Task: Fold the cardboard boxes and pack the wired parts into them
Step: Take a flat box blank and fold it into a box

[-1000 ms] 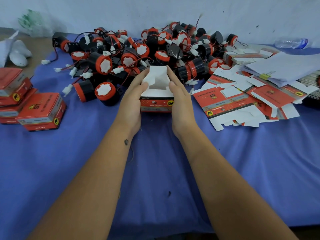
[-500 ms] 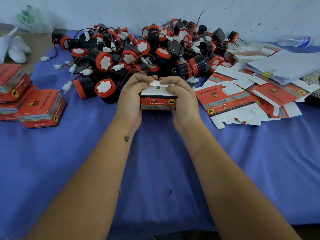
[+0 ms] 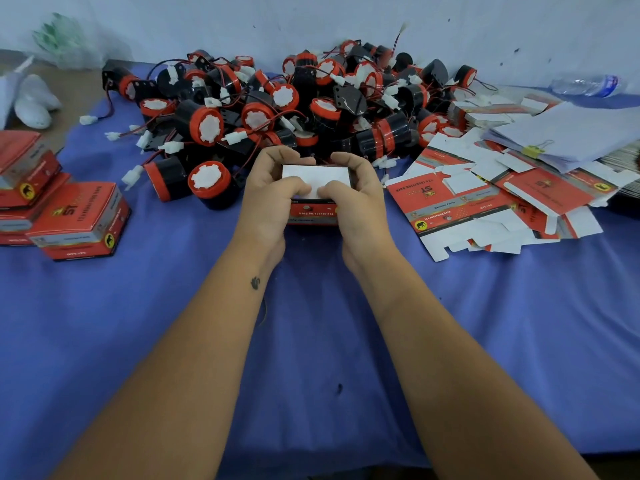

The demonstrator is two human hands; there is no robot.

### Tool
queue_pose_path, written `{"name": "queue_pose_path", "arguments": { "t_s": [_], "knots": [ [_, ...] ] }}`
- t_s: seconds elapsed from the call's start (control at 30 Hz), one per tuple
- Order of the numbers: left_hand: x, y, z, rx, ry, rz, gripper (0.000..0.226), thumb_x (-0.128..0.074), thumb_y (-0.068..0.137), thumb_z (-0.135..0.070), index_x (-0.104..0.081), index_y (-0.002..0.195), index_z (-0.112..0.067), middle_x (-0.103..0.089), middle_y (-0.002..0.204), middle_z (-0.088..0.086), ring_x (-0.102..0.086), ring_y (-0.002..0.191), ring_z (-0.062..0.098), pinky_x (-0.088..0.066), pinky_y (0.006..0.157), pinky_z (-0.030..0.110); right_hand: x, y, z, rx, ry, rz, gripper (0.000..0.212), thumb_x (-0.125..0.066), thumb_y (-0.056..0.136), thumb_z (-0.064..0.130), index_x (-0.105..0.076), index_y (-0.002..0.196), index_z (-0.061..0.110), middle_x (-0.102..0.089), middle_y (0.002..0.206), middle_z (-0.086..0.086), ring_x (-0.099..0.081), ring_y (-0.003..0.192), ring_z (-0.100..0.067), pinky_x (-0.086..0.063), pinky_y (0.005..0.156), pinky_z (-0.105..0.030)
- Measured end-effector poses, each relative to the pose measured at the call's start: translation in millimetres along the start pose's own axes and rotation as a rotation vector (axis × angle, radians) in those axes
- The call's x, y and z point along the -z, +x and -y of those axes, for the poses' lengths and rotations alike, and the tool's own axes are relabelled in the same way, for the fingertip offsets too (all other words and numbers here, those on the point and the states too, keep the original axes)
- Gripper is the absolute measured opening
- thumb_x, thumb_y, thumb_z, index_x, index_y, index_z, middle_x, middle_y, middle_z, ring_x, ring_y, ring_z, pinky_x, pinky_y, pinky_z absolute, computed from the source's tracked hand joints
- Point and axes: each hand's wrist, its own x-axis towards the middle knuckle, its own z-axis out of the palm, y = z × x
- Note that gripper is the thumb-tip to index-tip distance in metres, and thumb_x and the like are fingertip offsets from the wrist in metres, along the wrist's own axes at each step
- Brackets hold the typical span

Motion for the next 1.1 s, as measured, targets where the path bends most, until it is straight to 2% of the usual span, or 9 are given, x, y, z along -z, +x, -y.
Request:
{"name": "queue_pose_path", "arguments": {
  "t_s": [0.17, 0.3, 0.4, 0.57, 0.7, 0.77, 0.87, 1.0, 1.1],
  "knots": [
    [-1, -1, 2, -0.034, 0.064, 0.001, 0.038, -0.051, 0.081, 0.011, -0.057, 0.095, -0.024, -0.07, 0.097, -0.008, -0.067, 0.095, 0.017, -0.057, 0.067, 0.031, 0, 0, -1, 0.052, -0.036, -0.016, 0.033, -0.053, 0.082, -0.009, -0.059, 0.104, 0.015, -0.063, 0.095, 0.0, -0.061, 0.079, -0.013, -0.052, 0.058, -0.022],
    [-3, -3, 1, 0.006, -0.046, 0.059, 0.017, -0.05, 0.094, -0.022, -0.064, 0.103, -0.026, -0.069, 0.1, -0.005, -0.069, 0.089, 0.011, -0.056, 0.069, 0.027, 2, 1, -1, 0.047, 0.037, -0.007, 0.014, -0.048, 0.096, 0.012, -0.06, 0.101, 0.019, -0.063, 0.096, 0.002, -0.062, 0.081, -0.009, -0.052, 0.061, -0.024],
    [-3, 0, 0, 0.049, -0.084, -0.027, 0.027, -0.041, 0.102, -0.034, -0.068, 0.103, -0.034, -0.065, 0.112, -0.006, -0.068, 0.097, 0.009, -0.055, 0.076, 0.025, 4, 2, -1, 0.116, 0.012, -0.041, 0.021, -0.042, 0.099, 0.019, -0.062, 0.099, 0.015, -0.067, 0.086, 0.012, -0.063, 0.079, -0.001, -0.05, 0.06, -0.019],
    [0, 7, 4, 0.051, 0.502, -0.059, 0.039, -0.025, 0.095, -0.051, -0.06, 0.113, -0.048, -0.053, 0.13, -0.006, -0.042, 0.122, 0.014, -0.039, 0.104, 0.037, 7, -5, 5, 0.446, -0.146, -0.079, 0.025, -0.041, 0.096, 0.008, -0.064, 0.099, -0.002, -0.064, 0.1, -0.007, -0.059, 0.091, -0.009, -0.046, 0.076, -0.019],
    [4, -4, 3, 0.022, 0.524, 0.083, 0.051, -0.013, 0.102, -0.061, -0.059, 0.121, -0.051, -0.064, 0.116, -0.018, -0.059, 0.107, 0.006, -0.052, 0.07, 0.017, 11, -7, 0, 0.745, -0.444, -0.109, 0.028, -0.043, 0.094, 0.013, -0.06, 0.112, -0.001, -0.057, 0.114, -0.013, -0.052, 0.108, -0.024, -0.043, 0.095, -0.042],
    [1, -4, -2, 0.091, 0.413, 0.083, 0.053, -0.014, 0.103, -0.06, -0.067, 0.105, -0.051, -0.072, 0.099, -0.013, -0.068, 0.089, 0.01, -0.055, 0.056, 0.024, 11, -6, -1, 0.749, -0.478, -0.16, 0.038, -0.042, 0.093, 0.024, -0.056, 0.121, 0.002, -0.054, 0.12, -0.011, -0.048, 0.115, -0.022, -0.04, 0.099, -0.046],
    [-1, -3, -8, 0.182, 0.286, 0.093, 0.047, -0.03, 0.105, -0.048, -0.073, 0.086, -0.046, -0.075, 0.09, -0.012, -0.071, 0.088, 0.014, -0.059, 0.063, 0.032, 11, -6, -3, 0.678, -0.542, -0.207, 0.049, -0.039, 0.089, 0.037, -0.051, 0.128, 0.01, -0.047, 0.128, -0.004, -0.039, 0.124, -0.019, -0.032, 0.106, -0.051],
    [3, 5, -3, 0.154, 0.038, 0.034, 0.031, -0.04, 0.102, -0.021, -0.066, 0.11, -0.035, -0.07, 0.112, -0.005, -0.068, 0.098, 0.012, -0.058, 0.079, 0.033, 7, -3, -4, 0.454, -0.497, -0.241, 0.053, -0.044, 0.089, 0.047, -0.048, 0.133, 0.018, -0.038, 0.134, 0.003, -0.032, 0.129, -0.014, -0.03, 0.112, -0.043],
    [11, 10, -1, 0.102, -0.064, -0.008, 0.049, -0.049, 0.094, -0.002, -0.049, 0.133, -0.032, -0.069, 0.112, 0.0, -0.069, 0.093, 0.013, -0.057, 0.074, 0.031, 12, 3, -2, 0.3, -0.341, -0.22, 0.047, -0.047, 0.087, 0.042, -0.054, 0.127, 0.017, -0.042, 0.126, 0.005, -0.04, 0.123, -0.01, -0.037, 0.106, -0.031]
  ]
}}
